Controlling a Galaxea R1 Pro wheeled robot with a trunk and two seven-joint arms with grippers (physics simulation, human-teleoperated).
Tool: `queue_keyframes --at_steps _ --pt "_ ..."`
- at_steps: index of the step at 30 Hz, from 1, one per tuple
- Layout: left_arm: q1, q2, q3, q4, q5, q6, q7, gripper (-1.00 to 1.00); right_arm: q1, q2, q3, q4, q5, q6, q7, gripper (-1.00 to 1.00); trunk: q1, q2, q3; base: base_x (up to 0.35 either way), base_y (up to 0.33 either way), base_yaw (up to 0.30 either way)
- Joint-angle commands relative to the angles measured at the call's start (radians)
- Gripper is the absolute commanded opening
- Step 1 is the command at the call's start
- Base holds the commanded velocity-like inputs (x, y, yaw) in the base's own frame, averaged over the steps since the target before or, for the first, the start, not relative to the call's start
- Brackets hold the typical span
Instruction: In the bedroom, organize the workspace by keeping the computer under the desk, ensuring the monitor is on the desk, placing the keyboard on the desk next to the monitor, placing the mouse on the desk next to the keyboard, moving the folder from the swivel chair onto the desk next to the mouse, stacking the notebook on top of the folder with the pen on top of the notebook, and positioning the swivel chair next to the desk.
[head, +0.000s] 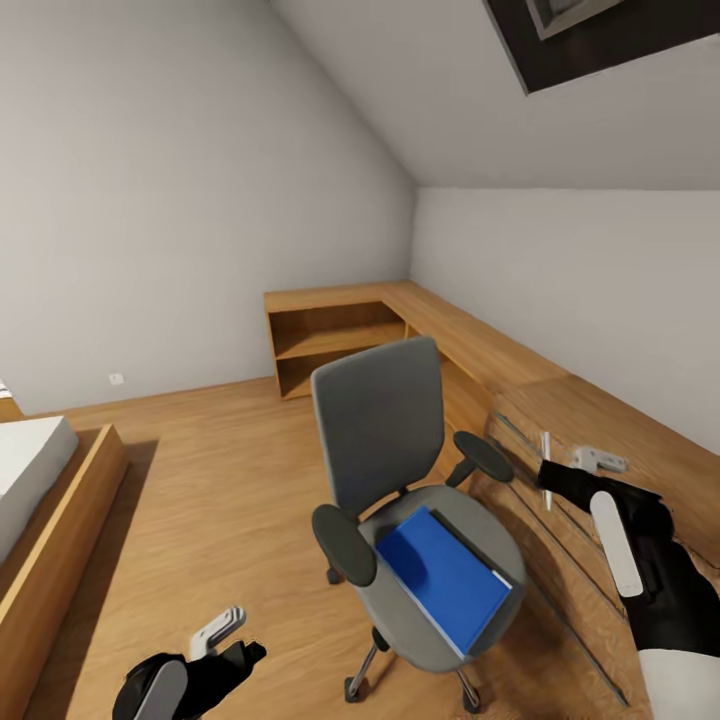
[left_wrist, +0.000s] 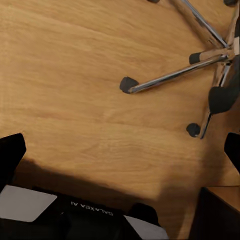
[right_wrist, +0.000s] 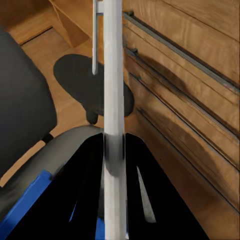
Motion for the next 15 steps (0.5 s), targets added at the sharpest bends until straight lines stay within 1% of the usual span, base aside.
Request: queue_keyframes --at_steps 1,2,4,5,7,9,10,12,15 --pt "0.000 0.000 0.000 0.020 0.004 -0.009 0.008 1.00 0.003 0.000 -0.005 -0.012 -0.013 0.010 -0.007 -1.00 -0.004 0.007 0.003 0.000 0.000 -0.253" --pt "0.000 0.000 0.000 0.041 -0.005 -0.023 0.007 1.00 0.007 0.000 -0.010 -0.022 -0.013 0.017 -0.006 -1.00 -0.008 0.014 0.006 0.000 0.000 -0.255" --pt "0.000 0.000 -0.001 0.121 -0.048 -0.092 0.004 1.00 0.023 0.000 -0.031 -0.059 -0.013 0.037 -0.006 -1.00 -0.015 0.028 0.014 0.000 0.000 -0.260" --pt "0.000 0.000 -0.001 0.142 -0.060 -0.110 0.003 1.00 0.026 0.001 -0.036 -0.065 -0.013 0.040 -0.006 -1.00 -0.019 0.035 0.017 0.000 0.000 -0.262" --pt "0.000 0.000 -0.004 0.238 -0.109 -0.166 0.003 1.00 0.032 0.001 -0.049 -0.082 -0.013 0.056 -0.007 -1.00 -0.027 0.049 0.025 0.000 0.000 -0.266" --pt "0.000 -0.001 -0.006 0.285 -0.134 -0.183 0.002 1.00 0.033 0.001 -0.053 -0.090 -0.012 0.070 -0.007 -1.00 -0.035 0.063 0.032 0.000 0.000 -0.269" --pt "0.000 0.000 -0.007 0.323 -0.157 -0.198 0.002 1.00 0.034 0.001 -0.057 -0.099 -0.012 0.083 -0.006 -1.00 -0.038 0.070 0.036 0.000 0.000 -0.271" --pt "0.000 0.000 -0.008 0.361 -0.185 -0.220 0.002 1.00 0.035 0.001 -0.068 -0.110 -0.012 0.096 -0.006 -1.00 -0.046 0.084 0.043 0.000 0.000 -0.272" --pt "0.000 0.000 -0.009 0.401 -0.205 -0.267 0.001 1.00 0.036 0.001 -0.093 -0.116 -0.012 0.105 -0.005 -1.00 -0.058 0.105 0.054 0.000 0.000 -0.275"
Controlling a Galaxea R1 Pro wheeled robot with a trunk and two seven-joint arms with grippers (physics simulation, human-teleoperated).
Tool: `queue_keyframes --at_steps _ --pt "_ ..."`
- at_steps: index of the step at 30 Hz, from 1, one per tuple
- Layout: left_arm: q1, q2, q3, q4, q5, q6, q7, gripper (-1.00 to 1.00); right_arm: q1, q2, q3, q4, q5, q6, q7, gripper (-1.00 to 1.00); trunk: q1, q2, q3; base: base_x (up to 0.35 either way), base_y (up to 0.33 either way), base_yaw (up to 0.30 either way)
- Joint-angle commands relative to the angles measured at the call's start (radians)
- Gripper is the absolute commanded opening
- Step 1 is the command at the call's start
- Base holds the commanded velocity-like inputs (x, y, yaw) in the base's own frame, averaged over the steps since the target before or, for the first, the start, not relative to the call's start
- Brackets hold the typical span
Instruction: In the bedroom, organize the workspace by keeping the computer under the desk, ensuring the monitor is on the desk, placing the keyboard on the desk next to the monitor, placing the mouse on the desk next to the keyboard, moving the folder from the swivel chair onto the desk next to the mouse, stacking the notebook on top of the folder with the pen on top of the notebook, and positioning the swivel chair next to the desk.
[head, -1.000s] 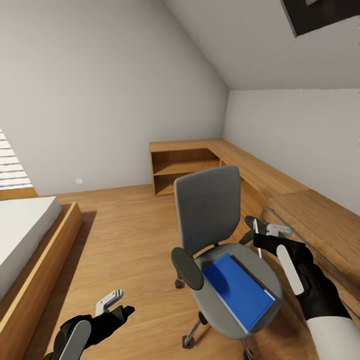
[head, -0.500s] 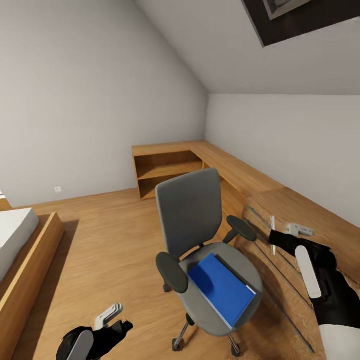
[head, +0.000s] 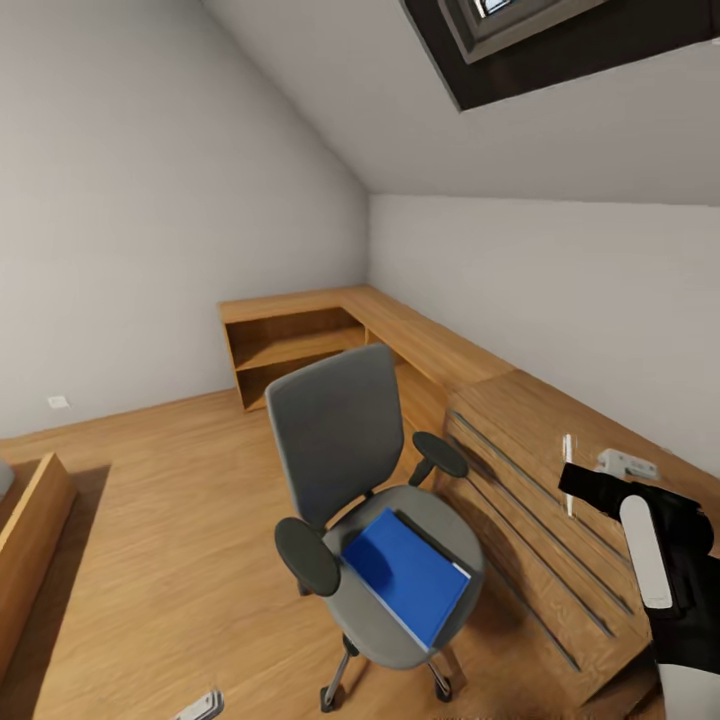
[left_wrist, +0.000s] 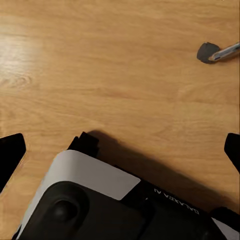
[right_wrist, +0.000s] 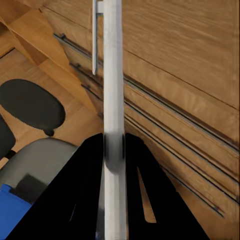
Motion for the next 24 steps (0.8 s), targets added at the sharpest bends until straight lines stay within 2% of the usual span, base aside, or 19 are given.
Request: queue_keyframes --at_steps 1,5,12,20,24 --pt "0.000 0.000 -0.001 0.023 0.005 -0.030 0.007 1.00 -0.001 0.000 -0.010 -0.002 -0.013 0.005 -0.007 -1.00 -0.004 0.007 0.003 0.000 0.000 -0.278" --pt "0.000 0.000 -0.009 0.115 -0.003 -0.135 0.006 1.00 -0.001 0.002 -0.035 -0.004 -0.013 0.005 -0.007 -1.00 -0.015 0.028 0.014 0.000 0.000 -0.279" --pt "0.000 0.005 -0.052 0.183 -0.003 -0.287 0.010 1.00 0.000 0.004 -0.051 -0.001 -0.008 0.000 -0.026 -1.00 -0.015 0.028 0.016 0.000 0.000 -0.283" --pt "0.000 0.006 -0.059 0.193 -0.001 -0.324 0.011 1.00 0.000 0.007 -0.051 0.003 -0.007 -0.007 -0.140 -1.00 -0.015 0.028 0.017 0.000 0.000 -0.292" --pt "0.000 0.006 -0.059 0.197 -0.001 -0.327 0.011 1.00 0.000 0.010 -0.050 0.004 -0.006 -0.009 -0.164 -1.00 -0.015 0.028 0.017 0.000 0.000 -0.295"
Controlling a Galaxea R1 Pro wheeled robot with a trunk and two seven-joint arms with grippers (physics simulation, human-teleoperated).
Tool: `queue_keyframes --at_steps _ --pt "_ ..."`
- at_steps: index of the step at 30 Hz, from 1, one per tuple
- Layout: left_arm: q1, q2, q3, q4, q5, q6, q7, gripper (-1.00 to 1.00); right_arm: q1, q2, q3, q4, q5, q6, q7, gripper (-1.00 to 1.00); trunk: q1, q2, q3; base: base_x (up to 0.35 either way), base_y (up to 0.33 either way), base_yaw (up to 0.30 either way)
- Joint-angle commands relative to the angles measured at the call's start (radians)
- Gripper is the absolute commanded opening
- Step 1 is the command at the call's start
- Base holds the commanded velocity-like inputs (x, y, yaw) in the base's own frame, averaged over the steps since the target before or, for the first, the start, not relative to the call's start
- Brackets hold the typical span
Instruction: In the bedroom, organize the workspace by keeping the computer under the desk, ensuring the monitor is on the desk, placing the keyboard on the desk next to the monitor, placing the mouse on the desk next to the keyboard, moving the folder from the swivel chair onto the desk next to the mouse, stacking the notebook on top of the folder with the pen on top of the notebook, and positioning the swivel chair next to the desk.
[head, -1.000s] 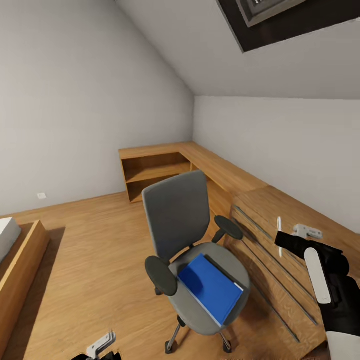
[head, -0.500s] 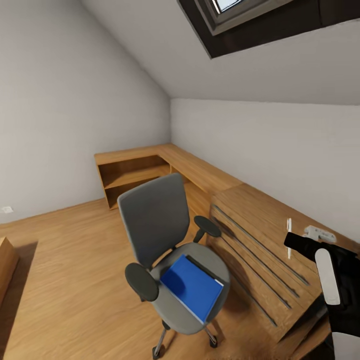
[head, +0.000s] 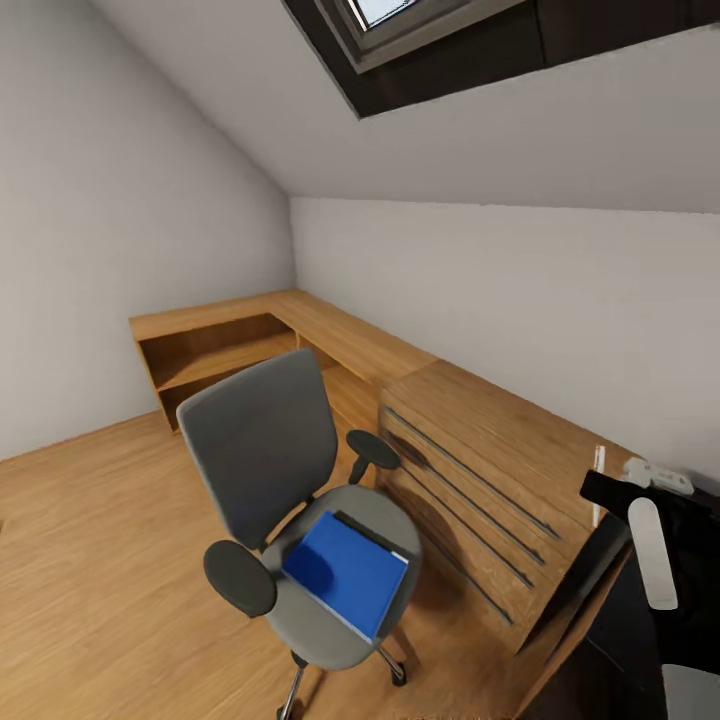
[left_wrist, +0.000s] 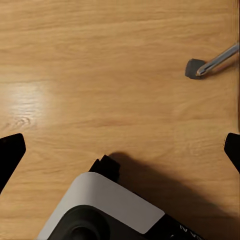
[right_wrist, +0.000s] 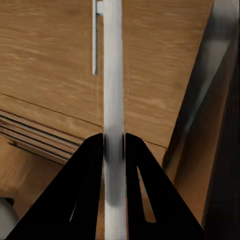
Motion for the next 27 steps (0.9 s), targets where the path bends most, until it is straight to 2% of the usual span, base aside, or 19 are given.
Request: queue_keyframes --at_steps 1,12,18,27 --pt "0.000 0.001 -0.005 -0.002 0.006 0.004 0.008 1.00 -0.001 0.001 0.000 -0.001 -0.012 0.002 -0.009 -1.00 0.000 -0.001 -0.001 0.000 0.000 -0.295" --pt "0.000 0.004 -0.005 -0.001 0.004 0.003 0.008 1.00 -0.001 0.006 0.004 0.000 -0.010 0.002 -0.081 -1.00 0.000 -0.001 -0.001 0.000 0.000 -0.295" --pt "0.000 0.005 -0.005 -0.002 0.002 0.003 0.007 1.00 -0.002 0.006 0.005 0.012 -0.011 0.001 -0.085 -1.00 0.000 -0.001 -0.001 0.000 0.000 -0.295" --pt "0.000 0.025 -0.003 -0.002 0.003 0.003 0.005 1.00 -0.001 0.006 0.007 0.015 -0.012 -0.004 -0.084 -1.00 0.000 -0.001 -0.001 0.000 0.000 -0.295"
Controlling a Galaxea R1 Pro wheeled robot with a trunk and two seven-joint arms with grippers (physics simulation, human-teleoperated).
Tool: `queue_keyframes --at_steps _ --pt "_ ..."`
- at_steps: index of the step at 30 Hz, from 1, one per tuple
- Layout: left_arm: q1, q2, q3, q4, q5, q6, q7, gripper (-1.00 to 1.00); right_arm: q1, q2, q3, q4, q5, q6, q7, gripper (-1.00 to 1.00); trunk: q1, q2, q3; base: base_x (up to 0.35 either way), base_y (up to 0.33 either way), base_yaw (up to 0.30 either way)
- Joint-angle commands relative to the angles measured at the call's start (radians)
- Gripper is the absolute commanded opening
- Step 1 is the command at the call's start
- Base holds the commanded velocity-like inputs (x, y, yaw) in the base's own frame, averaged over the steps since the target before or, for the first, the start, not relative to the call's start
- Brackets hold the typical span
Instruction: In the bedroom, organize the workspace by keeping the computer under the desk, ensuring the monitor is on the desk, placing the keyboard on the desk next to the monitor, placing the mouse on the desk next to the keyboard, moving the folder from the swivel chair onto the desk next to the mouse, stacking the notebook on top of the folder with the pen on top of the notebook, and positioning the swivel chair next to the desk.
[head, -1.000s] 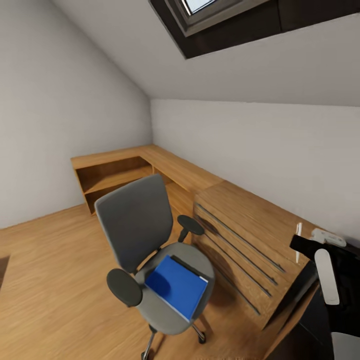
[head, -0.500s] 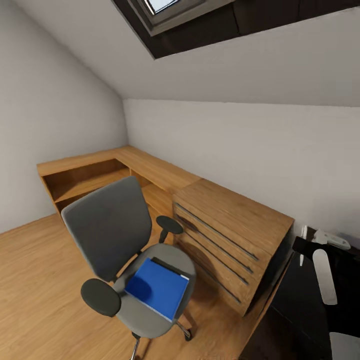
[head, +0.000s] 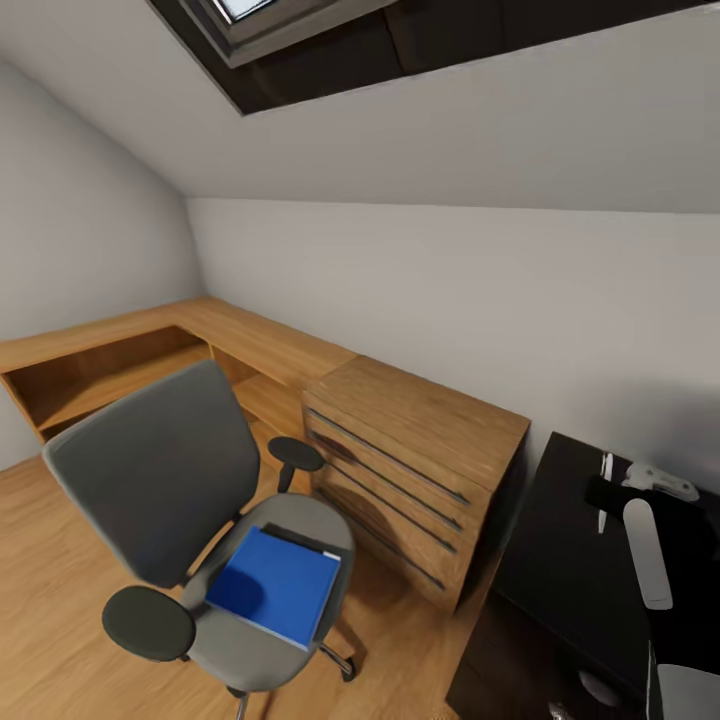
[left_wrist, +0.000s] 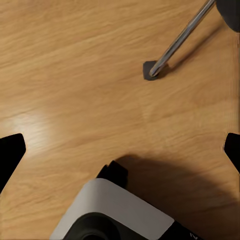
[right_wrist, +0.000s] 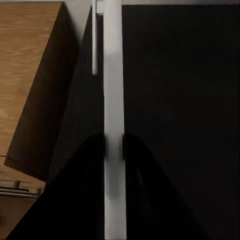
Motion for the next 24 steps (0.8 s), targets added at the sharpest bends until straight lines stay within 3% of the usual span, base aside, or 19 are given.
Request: queue_keyframes --at_steps 1,5,14,20,24 --pt "0.000 0.001 -0.005 -0.003 0.006 0.004 0.007 1.00 -0.001 0.000 0.000 0.000 -0.012 0.002 -0.007 -1.00 0.000 -0.001 -0.001 0.000 0.000 -0.295" --pt "0.000 0.002 -0.005 -0.003 0.006 0.004 0.007 1.00 -0.001 0.000 0.008 0.014 -0.012 0.001 -0.006 -1.00 0.000 -0.001 -0.001 0.000 0.000 -0.295" --pt "0.000 0.002 -0.005 -0.003 0.006 0.004 0.007 1.00 -0.001 0.000 0.095 0.061 -0.012 0.002 -0.006 -1.00 0.000 -0.001 -0.001 0.000 0.000 -0.251" --pt "0.000 0.002 -0.005 -0.003 0.006 0.004 0.007 1.00 -0.001 0.000 0.168 0.174 -0.016 -0.028 -0.001 -1.00 0.000 -0.001 -0.001 0.000 0.000 -0.045" --pt "0.000 0.002 -0.005 -0.003 0.006 0.004 0.008 1.00 -0.005 -0.001 0.177 0.280 -0.016 -0.070 0.001 -1.00 0.000 -0.001 -0.001 0.000 0.000 -0.002"
